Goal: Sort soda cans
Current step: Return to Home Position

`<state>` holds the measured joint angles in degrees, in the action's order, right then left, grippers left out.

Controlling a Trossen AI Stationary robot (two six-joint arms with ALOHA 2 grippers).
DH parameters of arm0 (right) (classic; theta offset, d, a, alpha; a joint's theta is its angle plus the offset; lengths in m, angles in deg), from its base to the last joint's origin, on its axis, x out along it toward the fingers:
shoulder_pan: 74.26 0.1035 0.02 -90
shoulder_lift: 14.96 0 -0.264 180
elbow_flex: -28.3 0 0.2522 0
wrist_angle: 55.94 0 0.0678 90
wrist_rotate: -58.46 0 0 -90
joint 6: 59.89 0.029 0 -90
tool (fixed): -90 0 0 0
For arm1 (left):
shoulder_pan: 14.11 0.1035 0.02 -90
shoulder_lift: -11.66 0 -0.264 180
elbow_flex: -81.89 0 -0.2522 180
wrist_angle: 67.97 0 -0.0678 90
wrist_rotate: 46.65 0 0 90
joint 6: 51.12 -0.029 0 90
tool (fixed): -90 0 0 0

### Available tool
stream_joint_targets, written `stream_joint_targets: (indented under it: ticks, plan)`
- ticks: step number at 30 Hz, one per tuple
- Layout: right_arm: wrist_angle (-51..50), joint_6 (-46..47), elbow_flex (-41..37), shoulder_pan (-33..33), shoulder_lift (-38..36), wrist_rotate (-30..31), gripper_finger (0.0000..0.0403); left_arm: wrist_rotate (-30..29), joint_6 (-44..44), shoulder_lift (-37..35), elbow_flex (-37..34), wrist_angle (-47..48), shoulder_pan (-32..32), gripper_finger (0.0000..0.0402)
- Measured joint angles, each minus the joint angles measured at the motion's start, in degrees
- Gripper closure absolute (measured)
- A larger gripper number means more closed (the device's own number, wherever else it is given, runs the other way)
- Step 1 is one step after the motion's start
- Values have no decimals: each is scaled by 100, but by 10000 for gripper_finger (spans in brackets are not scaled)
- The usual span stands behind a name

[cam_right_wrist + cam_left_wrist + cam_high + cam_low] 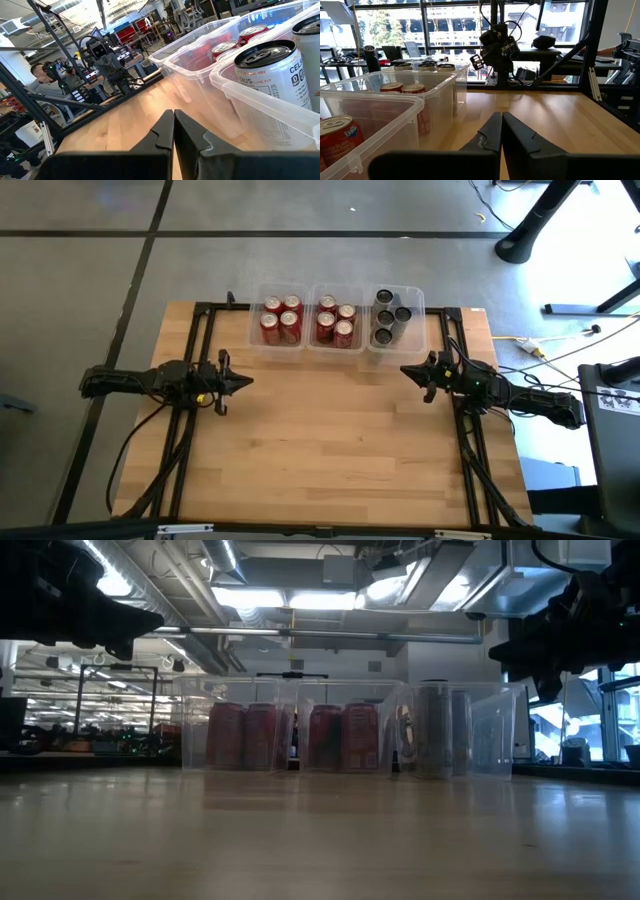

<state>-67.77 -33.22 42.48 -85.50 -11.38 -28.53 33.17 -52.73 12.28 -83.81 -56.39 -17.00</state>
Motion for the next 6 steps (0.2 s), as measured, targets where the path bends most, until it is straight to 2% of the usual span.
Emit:
stream_joint_targets:
  ticks: [6]
  plan:
    - [0,2,0,0,0,0,391,0,3,0,0,0,0,398]
